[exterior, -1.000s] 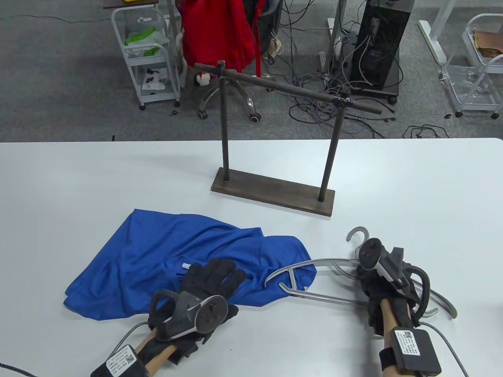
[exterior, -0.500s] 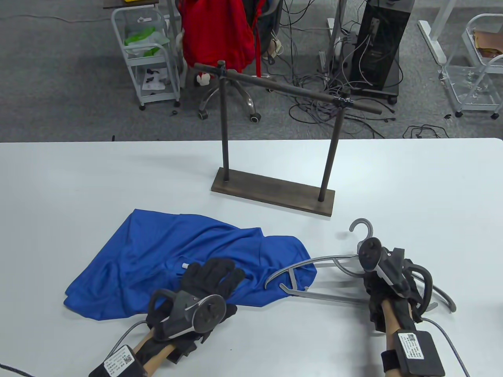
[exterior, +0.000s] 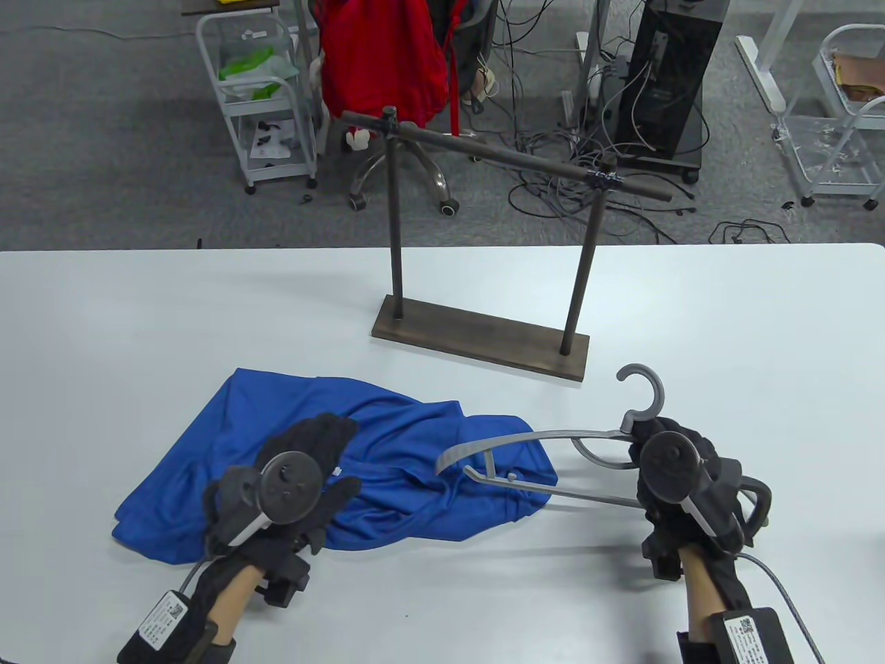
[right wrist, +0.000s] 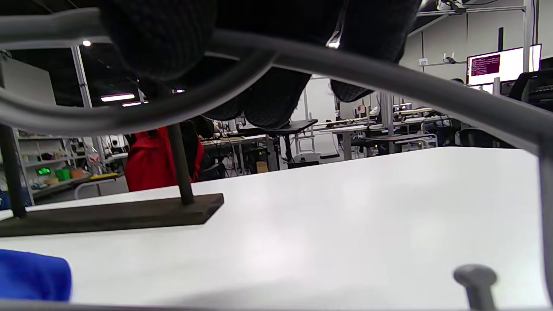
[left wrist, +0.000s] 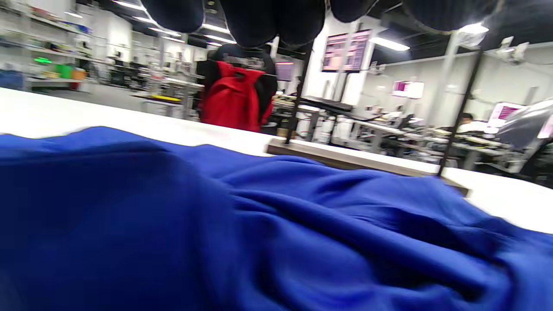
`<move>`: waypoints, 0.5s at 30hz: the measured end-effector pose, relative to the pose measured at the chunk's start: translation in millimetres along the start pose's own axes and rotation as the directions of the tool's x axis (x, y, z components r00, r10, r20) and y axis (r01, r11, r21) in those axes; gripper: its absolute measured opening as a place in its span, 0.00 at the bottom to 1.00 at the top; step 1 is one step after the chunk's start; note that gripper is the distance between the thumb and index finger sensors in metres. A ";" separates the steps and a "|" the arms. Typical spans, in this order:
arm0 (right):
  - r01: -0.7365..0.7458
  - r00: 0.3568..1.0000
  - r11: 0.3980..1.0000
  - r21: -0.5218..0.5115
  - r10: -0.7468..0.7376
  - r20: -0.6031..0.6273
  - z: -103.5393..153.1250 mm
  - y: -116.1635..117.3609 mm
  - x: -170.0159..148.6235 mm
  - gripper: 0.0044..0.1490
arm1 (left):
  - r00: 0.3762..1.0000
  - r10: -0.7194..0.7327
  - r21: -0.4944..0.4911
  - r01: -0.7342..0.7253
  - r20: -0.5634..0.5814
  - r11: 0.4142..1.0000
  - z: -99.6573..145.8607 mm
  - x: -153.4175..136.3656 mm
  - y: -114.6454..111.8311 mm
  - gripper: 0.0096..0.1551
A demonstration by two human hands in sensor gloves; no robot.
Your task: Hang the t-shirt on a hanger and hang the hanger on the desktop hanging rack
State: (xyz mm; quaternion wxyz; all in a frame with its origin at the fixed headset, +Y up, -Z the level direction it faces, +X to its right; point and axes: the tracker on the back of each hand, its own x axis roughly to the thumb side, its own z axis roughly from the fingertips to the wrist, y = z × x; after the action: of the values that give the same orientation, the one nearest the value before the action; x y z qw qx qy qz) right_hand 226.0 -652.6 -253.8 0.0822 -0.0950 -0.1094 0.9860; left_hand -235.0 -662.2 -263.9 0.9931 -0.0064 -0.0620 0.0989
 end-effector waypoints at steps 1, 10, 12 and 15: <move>0.014 1.000 1.000 -0.014 -0.014 0.013 1.1 -0.5 0.9 0.29 | 0.999 -0.020 -0.012 0.020 -0.026 1.000 -2.6 -5.7 -0.3 0.46; 0.064 0.995 0.996 -0.061 -0.059 0.082 10.1 2.3 17.4 0.29 | 0.951 -0.196 -0.345 0.105 -0.241 0.933 -24.2 -43.8 -23.2 0.45; 0.049 0.995 0.997 -0.059 -0.044 0.093 11.2 4.7 21.5 0.29 | 0.944 -0.210 -0.392 0.098 -0.254 0.915 -26.9 -48.0 -31.0 0.45; 0.015 0.993 0.998 -0.057 -0.009 0.115 13.3 7.9 27.5 0.29 | 0.928 -0.264 -0.472 0.115 -0.262 0.874 -30.7 -51.3 -39.4 0.44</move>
State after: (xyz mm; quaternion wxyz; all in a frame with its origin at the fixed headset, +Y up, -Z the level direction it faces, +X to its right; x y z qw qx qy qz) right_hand 195.5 -657.8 -247.6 0.0789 -0.0399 -0.1430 0.9858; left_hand -273.3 -711.0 -299.6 0.9662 -0.2450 0.0777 -0.0195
